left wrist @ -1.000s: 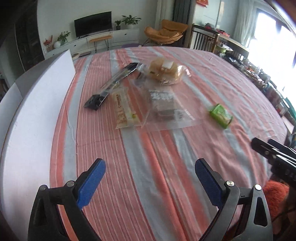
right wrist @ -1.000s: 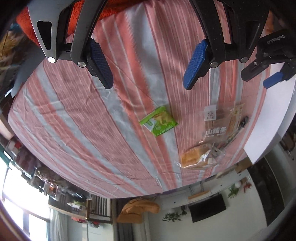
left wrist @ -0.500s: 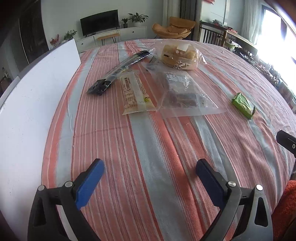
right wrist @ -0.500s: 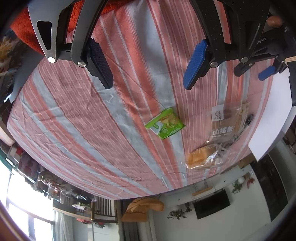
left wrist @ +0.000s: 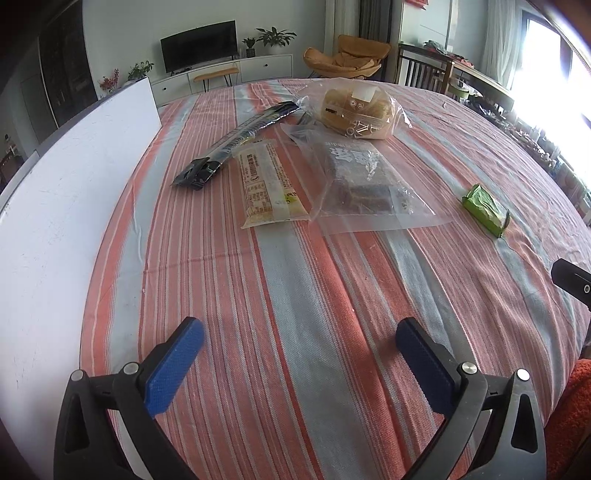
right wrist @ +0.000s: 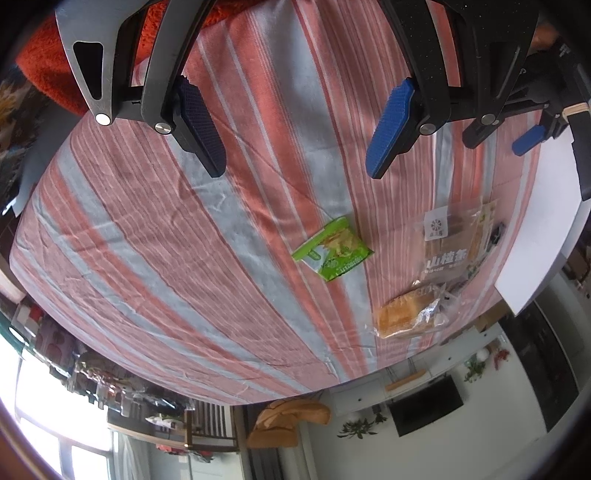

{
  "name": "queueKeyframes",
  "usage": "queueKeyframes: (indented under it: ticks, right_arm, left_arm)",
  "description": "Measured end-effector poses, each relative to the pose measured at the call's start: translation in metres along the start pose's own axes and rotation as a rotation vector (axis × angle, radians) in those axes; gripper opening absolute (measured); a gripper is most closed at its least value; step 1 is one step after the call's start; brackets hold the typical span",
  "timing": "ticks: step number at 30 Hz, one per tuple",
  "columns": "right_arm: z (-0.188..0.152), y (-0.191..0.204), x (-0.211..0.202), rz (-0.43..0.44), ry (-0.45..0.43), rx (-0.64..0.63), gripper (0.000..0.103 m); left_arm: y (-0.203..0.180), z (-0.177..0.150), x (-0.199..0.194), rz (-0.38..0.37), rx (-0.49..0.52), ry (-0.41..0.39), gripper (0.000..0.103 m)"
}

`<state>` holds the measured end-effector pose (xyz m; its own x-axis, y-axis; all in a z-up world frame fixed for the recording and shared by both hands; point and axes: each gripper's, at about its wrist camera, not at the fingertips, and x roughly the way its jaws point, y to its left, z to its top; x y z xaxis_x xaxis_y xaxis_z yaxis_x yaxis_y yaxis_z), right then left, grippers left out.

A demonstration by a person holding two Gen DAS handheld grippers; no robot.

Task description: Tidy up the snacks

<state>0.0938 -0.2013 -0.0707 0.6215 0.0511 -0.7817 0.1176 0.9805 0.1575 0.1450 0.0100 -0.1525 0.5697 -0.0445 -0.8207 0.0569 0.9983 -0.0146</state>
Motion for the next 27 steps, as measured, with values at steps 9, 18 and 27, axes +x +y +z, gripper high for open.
queueKeyframes:
  ticks: [9,18,27]
  right_arm:
    - [0.0003,-0.0004,0.0004,0.003,0.001,0.002,0.081]
    - [0.0003,-0.0012,0.0004,0.01,0.0,0.01,0.081]
    - [0.0003,-0.0015,0.0003,0.01,0.0,0.01,0.081]
  left_arm:
    - [0.0002,0.0,0.0002,0.0,0.0,0.0,0.103]
    - [0.0004,0.0,0.0005,0.0,0.001,0.0,0.103]
    - [0.0006,0.0001,0.0007,0.0,0.001,-0.001,0.103]
